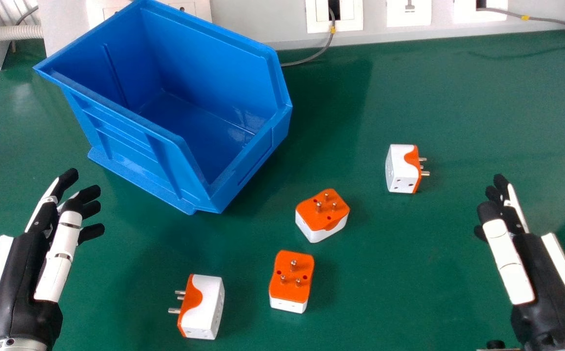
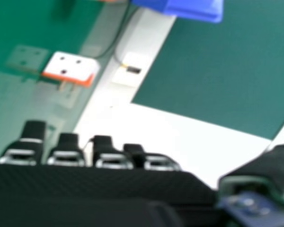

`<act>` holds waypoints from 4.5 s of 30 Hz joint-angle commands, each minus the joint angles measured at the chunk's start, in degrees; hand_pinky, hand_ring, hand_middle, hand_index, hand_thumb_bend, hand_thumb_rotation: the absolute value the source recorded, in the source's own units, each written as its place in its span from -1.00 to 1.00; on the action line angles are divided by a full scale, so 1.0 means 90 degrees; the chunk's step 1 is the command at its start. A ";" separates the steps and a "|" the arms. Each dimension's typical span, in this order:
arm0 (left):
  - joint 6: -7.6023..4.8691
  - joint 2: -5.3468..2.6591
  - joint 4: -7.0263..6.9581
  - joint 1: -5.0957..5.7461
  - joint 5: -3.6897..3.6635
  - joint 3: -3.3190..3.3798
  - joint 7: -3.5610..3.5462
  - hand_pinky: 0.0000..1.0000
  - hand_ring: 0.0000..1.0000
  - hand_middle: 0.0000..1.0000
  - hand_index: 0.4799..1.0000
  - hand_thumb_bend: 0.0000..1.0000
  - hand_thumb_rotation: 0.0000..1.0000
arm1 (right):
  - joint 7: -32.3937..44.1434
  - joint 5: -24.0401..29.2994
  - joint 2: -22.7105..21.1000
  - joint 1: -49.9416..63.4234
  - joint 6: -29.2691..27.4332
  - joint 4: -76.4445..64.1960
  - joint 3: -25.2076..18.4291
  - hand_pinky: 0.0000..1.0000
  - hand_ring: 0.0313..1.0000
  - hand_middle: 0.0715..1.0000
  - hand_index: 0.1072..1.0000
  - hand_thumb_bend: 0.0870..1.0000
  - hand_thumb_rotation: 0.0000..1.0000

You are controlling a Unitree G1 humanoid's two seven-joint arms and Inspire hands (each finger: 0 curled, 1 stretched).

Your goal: Pick all objects and put in blue box

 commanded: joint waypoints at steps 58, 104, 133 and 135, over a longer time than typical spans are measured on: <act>0.0093 -0.0196 -0.0471 -0.0124 -0.0120 0.0041 0.0280 0.74 0.86 0.86 0.87 -0.44 0.86 | -0.0266 -0.1326 -0.0934 -0.2633 0.1674 0.0230 0.0523 0.90 1.00 1.00 1.00 0.26 -0.18; 0.0243 -0.0102 -0.0722 -0.0020 -0.0138 0.0116 0.0239 0.67 0.81 0.82 0.78 -0.45 0.74 | 0.0888 -0.3158 -0.2270 -0.5763 0.1290 0.3668 0.2446 0.85 0.98 0.99 0.94 0.29 -0.54; 0.0482 -0.0132 -0.0967 0.0083 -0.0272 0.0176 0.0145 0.66 0.80 0.81 0.79 -0.44 0.68 | 0.0789 -0.4063 -0.1971 -0.7428 0.1132 0.5863 0.3527 0.76 0.90 0.88 0.78 0.26 -0.66; 0.0509 -0.0131 -0.1017 0.0099 -0.0300 0.0175 0.0141 0.66 0.80 0.81 0.79 -0.44 0.68 | 0.0778 -0.4092 -0.1944 -0.7448 0.1160 0.5898 0.3568 0.74 0.90 0.87 0.77 0.26 -0.66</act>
